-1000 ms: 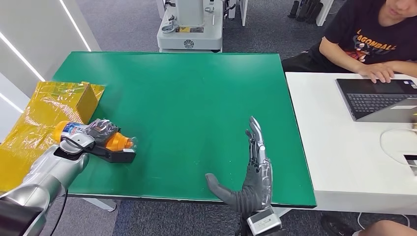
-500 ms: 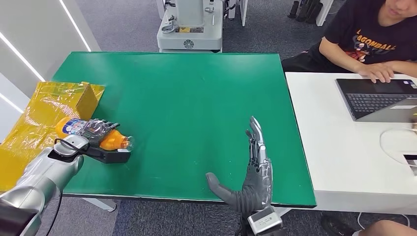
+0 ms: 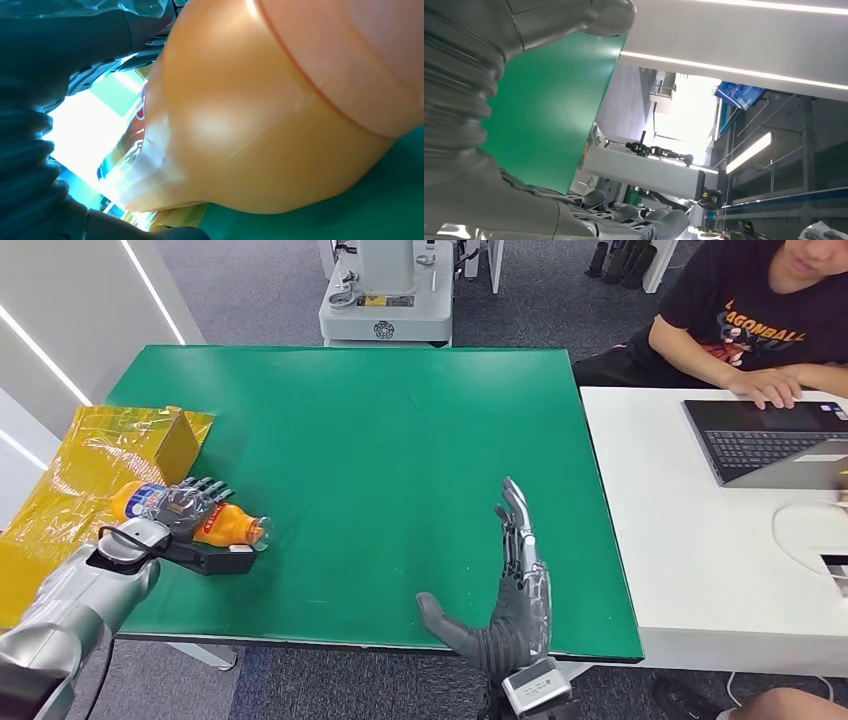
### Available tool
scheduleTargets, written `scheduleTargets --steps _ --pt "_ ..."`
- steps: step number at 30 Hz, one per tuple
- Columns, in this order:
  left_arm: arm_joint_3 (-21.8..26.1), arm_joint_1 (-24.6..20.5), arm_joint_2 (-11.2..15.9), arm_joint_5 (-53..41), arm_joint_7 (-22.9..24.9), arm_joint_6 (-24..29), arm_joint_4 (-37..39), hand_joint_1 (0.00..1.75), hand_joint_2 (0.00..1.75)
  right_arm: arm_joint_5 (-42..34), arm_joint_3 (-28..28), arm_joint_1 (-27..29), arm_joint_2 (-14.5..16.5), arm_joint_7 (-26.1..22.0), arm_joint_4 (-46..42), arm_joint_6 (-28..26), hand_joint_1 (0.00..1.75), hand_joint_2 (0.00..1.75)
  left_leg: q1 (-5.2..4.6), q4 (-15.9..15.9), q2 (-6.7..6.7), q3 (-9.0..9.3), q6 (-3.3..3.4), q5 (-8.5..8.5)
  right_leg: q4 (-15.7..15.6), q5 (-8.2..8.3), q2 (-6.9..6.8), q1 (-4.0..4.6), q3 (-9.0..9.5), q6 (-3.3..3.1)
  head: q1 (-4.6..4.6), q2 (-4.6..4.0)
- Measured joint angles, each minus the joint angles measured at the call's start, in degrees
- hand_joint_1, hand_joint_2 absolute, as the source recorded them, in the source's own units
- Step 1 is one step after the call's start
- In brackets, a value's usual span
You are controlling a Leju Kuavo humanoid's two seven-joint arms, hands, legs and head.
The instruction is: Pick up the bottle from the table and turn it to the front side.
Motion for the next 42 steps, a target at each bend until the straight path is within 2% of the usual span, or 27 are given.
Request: scheduleTargets --steps 21,29,36,42 --pt "0.0 -0.6 0.7 -1.5 0.9 0.2 0.0 0.00 1.75 -1.2 -0.2 0.0 0.0 -0.3 0.0 0.9 0.00 1.75 0.00 0.0 0.00 0.00 0.00 0.00 0.0 0.00 0.00 0.00 -0.03 0.00 0.00 0.00" --pt "0.0 -1.8 1.3 -3.0 -4.0 5.8 -0.7 0.00 1.75 -1.8 -0.4 0.0 0.0 -0.7 0.3 1.3 0.00 1.75 -0.01 0.0 -0.02 -0.03 -0.02 0.01 0.0 0.00 -0.02 0.00 -0.05 0.00 0.00 0.00" --pt "0.0 -2.2 1.7 -3.1 -4.7 6.5 -1.7 0.00 1.75 -1.9 -0.6 0.0 0.0 -1.1 0.4 1.4 0.00 1.75 -0.01 0.0 -0.02 -0.03 -0.02 0.01 0.0 0.00 -0.02 0.00 -0.05 0.00 -0.01 0.00" --pt "0.0 -1.2 3.3 -0.3 -7.2 10.0 -5.6 0.00 1.75 -0.9 -1.2 0.4 0.1 -0.9 0.2 1.5 0.00 1.75 0.00 0.0 -0.01 -0.04 -0.02 0.01 0.0 -0.01 -0.01 0.00 -0.05 0.00 -0.01 -0.01"
